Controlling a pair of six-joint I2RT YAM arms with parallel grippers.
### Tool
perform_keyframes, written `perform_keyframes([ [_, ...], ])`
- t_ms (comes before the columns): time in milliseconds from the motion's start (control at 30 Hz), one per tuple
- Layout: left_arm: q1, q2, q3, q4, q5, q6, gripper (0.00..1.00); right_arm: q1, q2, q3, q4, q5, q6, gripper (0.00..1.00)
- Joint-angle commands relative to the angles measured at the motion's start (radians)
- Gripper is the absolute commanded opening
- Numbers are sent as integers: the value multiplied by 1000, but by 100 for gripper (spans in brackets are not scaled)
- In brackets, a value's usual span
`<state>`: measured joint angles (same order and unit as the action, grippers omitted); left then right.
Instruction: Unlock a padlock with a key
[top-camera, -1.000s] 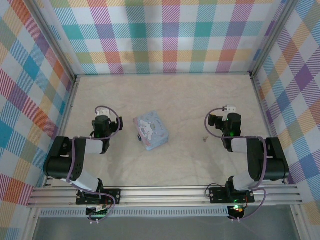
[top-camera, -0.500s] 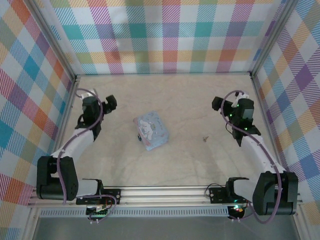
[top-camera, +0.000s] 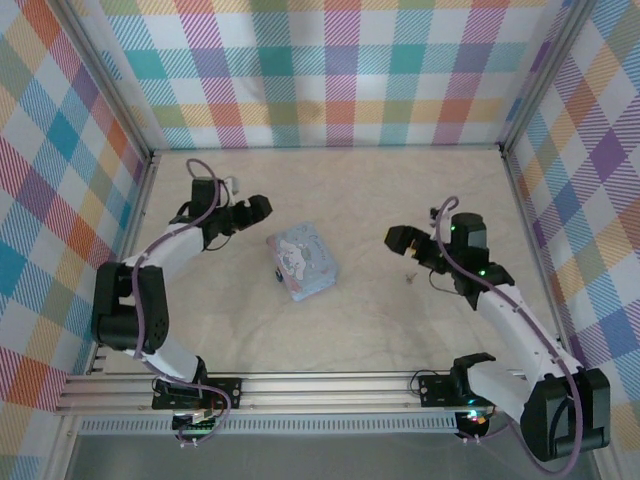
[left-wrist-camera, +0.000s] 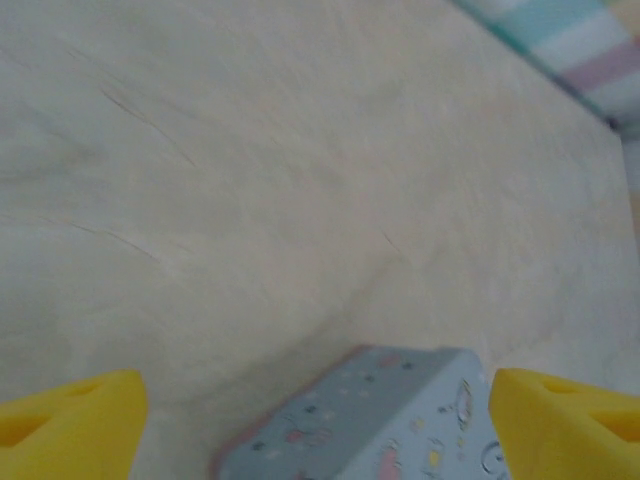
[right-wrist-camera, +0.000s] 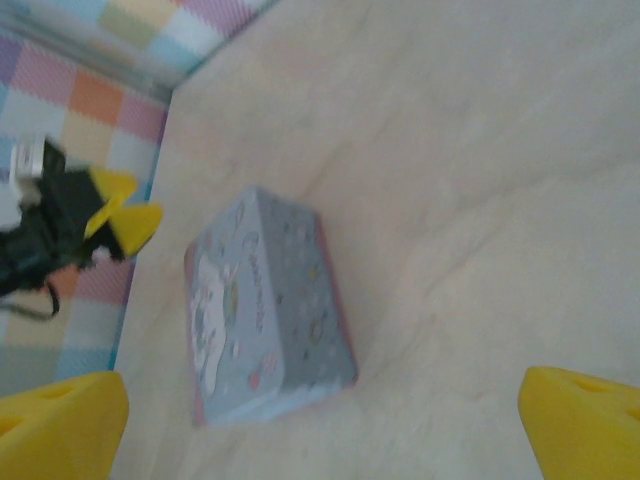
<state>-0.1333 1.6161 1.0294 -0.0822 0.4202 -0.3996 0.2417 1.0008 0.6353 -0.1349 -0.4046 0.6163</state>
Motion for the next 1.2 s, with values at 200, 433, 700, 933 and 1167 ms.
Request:
perform_keyframes([
  [200,-107,148,161,-143,83,82,87,174,2,-118,-29,0,134,100],
  [433,-175,131,134,-218,86,128,85,271,81,-129,30,14,182,99],
  [700,-230,7,-7,-205,45,113,85,337,210,-99,108,-20,215,91],
  [933,-231,-48,-29,-232,-44,103,83,395,355,-38,192,-55,245,79],
  [1167,-230,-83,-55,-232,-65,88,74,418,454,17,257,-69,284,72],
])
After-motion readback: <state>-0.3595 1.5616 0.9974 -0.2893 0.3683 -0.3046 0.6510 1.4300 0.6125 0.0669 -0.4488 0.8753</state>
